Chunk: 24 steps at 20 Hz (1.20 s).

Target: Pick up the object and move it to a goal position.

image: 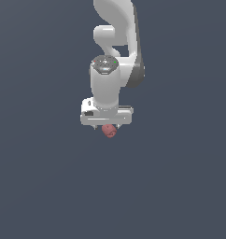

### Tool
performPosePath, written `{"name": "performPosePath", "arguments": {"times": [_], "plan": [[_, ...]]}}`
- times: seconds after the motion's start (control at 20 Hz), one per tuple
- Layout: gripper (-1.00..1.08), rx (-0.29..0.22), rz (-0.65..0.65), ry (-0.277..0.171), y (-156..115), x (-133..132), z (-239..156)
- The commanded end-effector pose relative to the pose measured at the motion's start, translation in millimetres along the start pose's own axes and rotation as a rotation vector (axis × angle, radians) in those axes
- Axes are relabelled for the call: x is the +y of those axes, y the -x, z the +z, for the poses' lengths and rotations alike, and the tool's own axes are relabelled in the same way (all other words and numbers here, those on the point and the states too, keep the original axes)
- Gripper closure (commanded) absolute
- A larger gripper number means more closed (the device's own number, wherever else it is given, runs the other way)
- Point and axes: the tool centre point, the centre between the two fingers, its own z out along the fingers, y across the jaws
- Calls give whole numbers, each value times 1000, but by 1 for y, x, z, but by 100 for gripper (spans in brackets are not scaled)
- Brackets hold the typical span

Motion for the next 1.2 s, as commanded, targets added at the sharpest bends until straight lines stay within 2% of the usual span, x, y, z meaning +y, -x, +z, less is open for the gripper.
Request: {"name": "performPosePath", "arguments": {"times": [0.0,0.8,1.15], "plan": [[-92,0,-34,-1,4,0,5],[-92,6,-409,-18,46,-5,50],[-92,10,-529,-23,61,-8,63]]}}
